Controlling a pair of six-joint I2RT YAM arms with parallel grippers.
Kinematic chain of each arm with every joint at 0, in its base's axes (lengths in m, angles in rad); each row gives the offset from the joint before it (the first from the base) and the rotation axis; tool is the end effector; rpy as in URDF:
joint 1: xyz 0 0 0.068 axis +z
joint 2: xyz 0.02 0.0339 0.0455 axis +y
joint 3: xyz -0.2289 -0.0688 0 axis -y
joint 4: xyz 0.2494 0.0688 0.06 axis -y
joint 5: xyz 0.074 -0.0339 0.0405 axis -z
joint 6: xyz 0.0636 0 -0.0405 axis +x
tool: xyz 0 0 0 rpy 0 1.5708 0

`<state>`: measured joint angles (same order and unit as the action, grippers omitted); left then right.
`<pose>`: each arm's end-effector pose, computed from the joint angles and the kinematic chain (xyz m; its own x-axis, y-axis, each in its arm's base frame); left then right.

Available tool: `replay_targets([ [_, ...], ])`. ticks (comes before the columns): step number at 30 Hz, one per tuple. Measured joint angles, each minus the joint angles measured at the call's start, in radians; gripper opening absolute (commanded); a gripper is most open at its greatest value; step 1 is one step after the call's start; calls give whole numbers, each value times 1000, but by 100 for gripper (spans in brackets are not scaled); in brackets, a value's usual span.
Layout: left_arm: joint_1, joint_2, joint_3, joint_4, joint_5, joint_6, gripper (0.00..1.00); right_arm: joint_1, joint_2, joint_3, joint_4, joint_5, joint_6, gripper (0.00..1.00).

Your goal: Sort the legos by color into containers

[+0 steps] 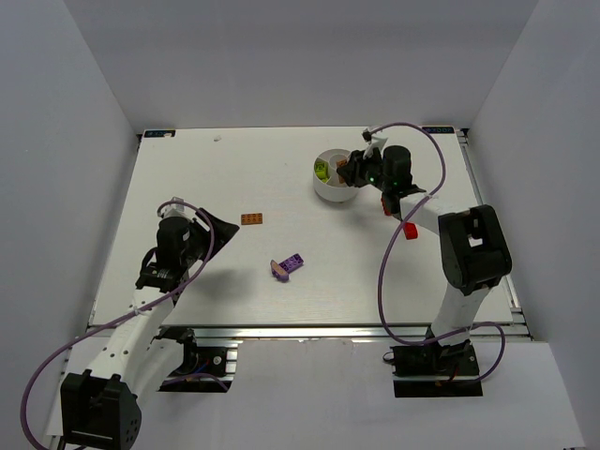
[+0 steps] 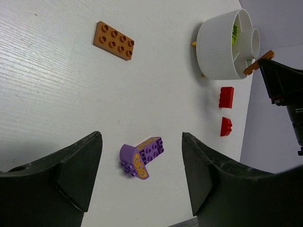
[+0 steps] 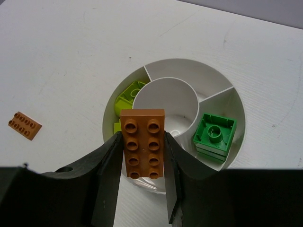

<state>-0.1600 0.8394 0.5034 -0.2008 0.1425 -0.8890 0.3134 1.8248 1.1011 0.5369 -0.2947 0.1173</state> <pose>0.2355 -0.0472 0.1882 -0.5342 -0.6923 -0.4852 -0.2167 0.6668 -0.7130 0.4097 0.1522 0.1898 -0.2418 0.0394 -0.9695 -0.5419 0.8233 0.1686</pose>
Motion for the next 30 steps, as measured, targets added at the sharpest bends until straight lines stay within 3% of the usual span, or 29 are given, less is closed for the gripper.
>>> replay_targets([
  [7,0,0,0,-1,0,-3,77,-11,21,-4,20,-12,17,57],
  [17,0,7,0,6,1,-4,74,-36,31,-4,19,-30,33,58],
  [18,0,10,0,11,2,-6,72,-40,28,-4,18,-35,32,58],
  [20,0,22,0,27,6,-15,55,-54,10,-10,6,-52,29,61],
  [21,0,31,0,35,7,-23,47,-61,-9,-16,-5,-60,23,68],
  [22,0,43,0,45,10,-31,35,-69,-32,-20,-26,-69,6,89],
  [24,0,89,5,58,13,-50,32,-81,-94,-20,-87,-76,-58,89],
  [25,0,125,13,58,14,-59,34,-87,-130,-16,-125,-76,-105,89],
  [26,0,166,27,51,13,-67,48,-92,-165,-4,-178,-75,-154,89],
  [27,-2,211,46,38,11,-71,53,-101,-193,15,-235,-87,-203,89],
  [30,-15,395,163,-29,-11,-95,73,-140,-228,118,-431,-216,-341,58],
])
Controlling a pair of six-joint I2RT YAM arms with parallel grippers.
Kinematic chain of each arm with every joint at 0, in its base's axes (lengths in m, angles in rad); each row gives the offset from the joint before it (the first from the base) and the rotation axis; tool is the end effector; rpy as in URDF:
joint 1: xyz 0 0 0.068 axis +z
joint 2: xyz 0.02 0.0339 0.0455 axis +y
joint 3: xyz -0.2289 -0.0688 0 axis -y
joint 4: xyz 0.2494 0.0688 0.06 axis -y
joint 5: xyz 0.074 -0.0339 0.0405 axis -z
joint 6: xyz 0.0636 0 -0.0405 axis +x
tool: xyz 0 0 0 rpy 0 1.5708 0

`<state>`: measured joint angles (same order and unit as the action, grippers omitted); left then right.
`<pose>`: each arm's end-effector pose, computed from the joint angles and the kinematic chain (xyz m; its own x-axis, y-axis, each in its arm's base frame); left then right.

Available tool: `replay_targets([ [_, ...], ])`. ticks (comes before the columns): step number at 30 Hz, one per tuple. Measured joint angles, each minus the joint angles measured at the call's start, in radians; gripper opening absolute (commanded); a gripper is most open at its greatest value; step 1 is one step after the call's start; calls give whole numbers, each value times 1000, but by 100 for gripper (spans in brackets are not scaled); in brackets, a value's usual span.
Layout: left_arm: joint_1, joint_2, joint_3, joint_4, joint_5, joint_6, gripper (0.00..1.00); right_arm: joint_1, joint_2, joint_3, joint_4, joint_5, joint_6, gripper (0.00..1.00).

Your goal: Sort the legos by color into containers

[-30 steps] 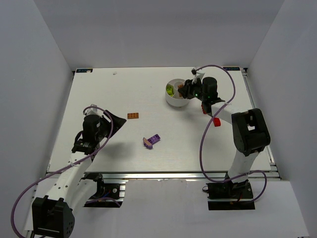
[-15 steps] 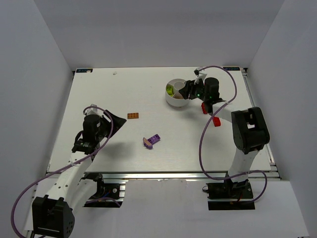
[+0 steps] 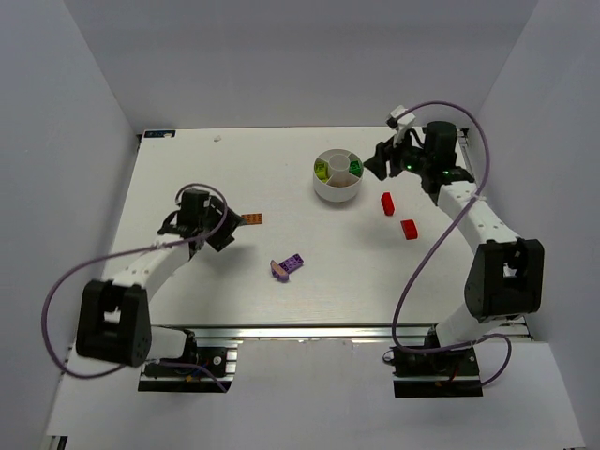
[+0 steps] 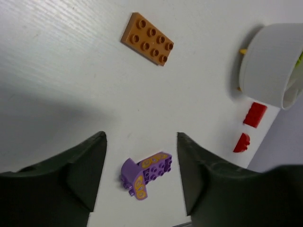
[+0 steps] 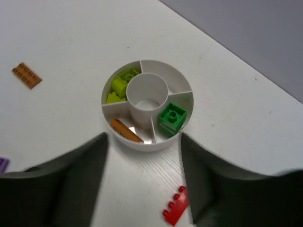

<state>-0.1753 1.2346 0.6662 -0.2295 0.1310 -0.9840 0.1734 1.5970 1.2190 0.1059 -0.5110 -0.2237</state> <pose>0.2769 -0.0575 0.1478 -0.6091 -0.7306 -0.3087 -0.4415 0.6357 -0.6332 0.3932 0.1005 0.2712 -0.1218 -0.2178 -0.9684 -0.6579 0.7482 -0.0855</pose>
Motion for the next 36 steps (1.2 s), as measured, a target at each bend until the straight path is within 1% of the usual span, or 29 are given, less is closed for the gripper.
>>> replay_targets([
  [1,-11,80,69,-33,-14,-14,77,-20,-9,23,-56,-47,-38,53],
  [2,-16,124,109,-47,-21,-14,77,-39,-21,30,-102,-80,-62,46],
  [3,-25,188,179,-85,-33,-26,79,-57,-41,27,-150,-111,-100,36],
  [4,-34,243,243,-111,-47,-34,80,-76,-67,13,-195,-135,-134,35],
  [6,-47,343,361,-161,-71,-56,81,-97,-141,-43,-256,-171,-183,35],
  [9,-58,474,507,-256,-114,-113,81,-92,-255,-127,-301,-211,-225,38],
  [12,-61,585,612,-353,-137,-184,81,-84,-341,-179,-317,-233,-241,39],
  [17,-60,737,752,-506,-171,-264,82,-84,-416,-230,-311,-234,-243,40],
  [22,-60,822,878,-618,-201,-314,82,-89,-437,-268,-290,-225,-220,41],
  [26,-60,870,946,-674,-203,-334,81,-96,-446,-285,-280,-216,-195,41],
  [28,-60,896,952,-697,-202,-342,79,-100,-452,-286,-275,-213,-187,41],
  [32,-58,900,956,-721,-198,-359,76,-114,-477,-286,-260,-206,-176,41],
  [35,-58,900,956,-730,-198,-367,72,-123,-496,-292,-253,-204,-172,41],
  [36,-58,901,956,-733,-198,-367,69,-126,-500,-295,-253,-203,-171,41],
])
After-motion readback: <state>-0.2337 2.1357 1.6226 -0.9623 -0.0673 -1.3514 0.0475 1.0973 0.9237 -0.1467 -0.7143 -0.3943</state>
